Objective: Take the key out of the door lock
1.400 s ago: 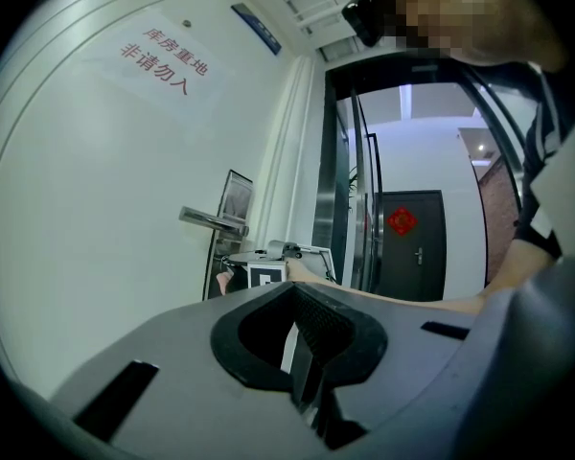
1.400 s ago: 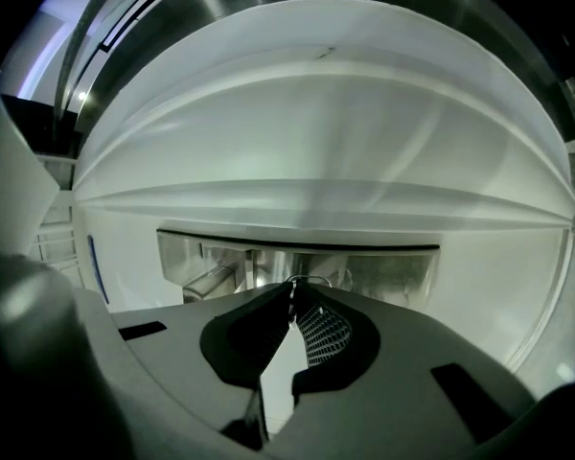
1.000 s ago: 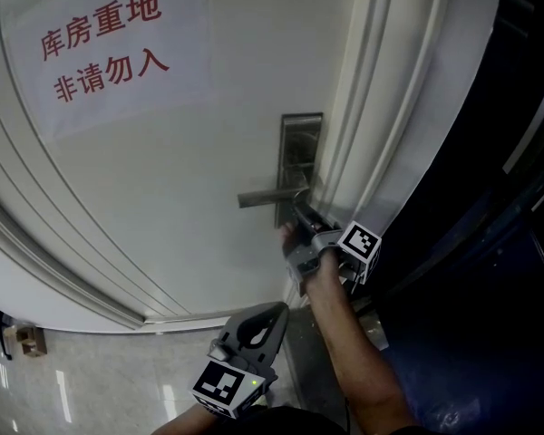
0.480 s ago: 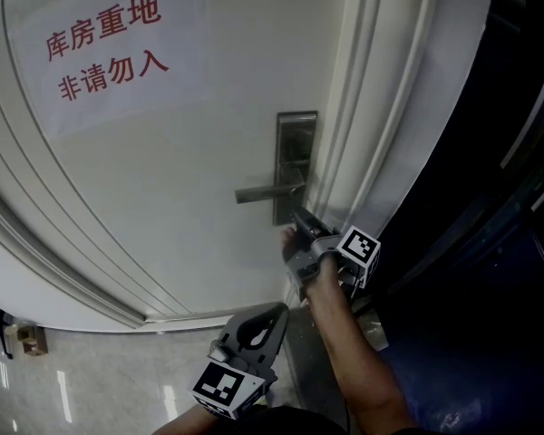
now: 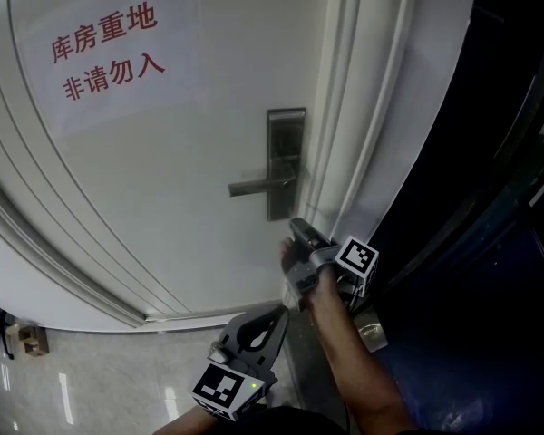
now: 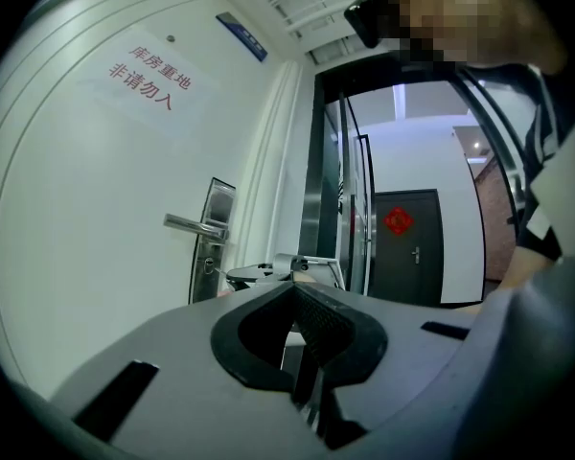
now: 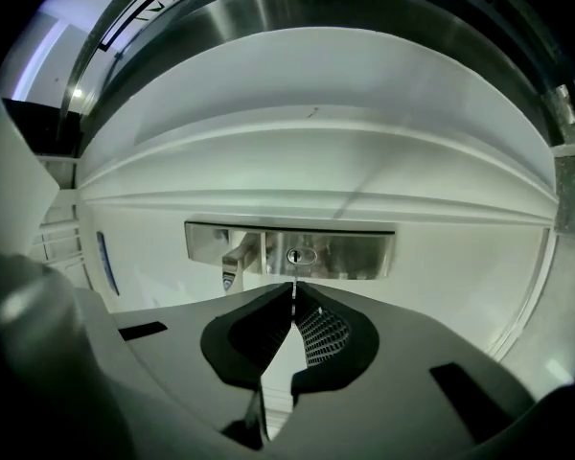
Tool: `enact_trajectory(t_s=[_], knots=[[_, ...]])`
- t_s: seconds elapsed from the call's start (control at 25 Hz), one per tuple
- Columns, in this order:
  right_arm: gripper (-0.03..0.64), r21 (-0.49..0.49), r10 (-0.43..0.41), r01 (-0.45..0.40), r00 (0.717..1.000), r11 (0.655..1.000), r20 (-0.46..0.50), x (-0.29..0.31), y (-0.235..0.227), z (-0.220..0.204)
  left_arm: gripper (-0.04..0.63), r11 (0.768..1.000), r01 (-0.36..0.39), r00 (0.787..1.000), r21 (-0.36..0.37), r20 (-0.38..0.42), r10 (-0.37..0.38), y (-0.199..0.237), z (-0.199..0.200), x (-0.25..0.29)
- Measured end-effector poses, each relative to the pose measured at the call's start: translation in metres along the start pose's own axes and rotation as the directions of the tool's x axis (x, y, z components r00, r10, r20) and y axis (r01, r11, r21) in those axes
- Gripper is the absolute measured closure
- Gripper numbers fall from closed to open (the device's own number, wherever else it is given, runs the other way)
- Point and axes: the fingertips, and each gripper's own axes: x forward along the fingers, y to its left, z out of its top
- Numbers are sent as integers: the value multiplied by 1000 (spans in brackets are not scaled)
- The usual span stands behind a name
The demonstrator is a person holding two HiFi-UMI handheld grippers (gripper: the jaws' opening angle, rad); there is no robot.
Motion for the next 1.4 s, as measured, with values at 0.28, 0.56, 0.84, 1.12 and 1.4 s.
enact_trajectory(t_s=[0.28, 0.56, 0.84, 1.12, 1.4], knots=[[597, -14, 30, -31, 999, 999, -43, -42, 8, -23, 591, 1000, -10, 1000, 5, 1, 10, -20, 1, -12], [597, -17, 52, -53, 997, 998, -59, -83, 17, -35, 591, 1000, -5, 1000, 18, 8, 5, -51, 0, -23], [597, 17, 47, -46, 998, 999, -43, -119, 13, -41, 591, 1000, -6, 1000, 27, 12, 5, -78, -1, -37], [597, 17, 65, -64, 997, 998, -42, -135, 20, -46, 591, 999, -7, 1000, 43, 16, 6, -96, 0, -48], [597, 19, 63, -62, 997, 998, -46, -139, 20, -50, 591, 999, -10, 1000, 54, 21, 8, -101, 2, -53]])
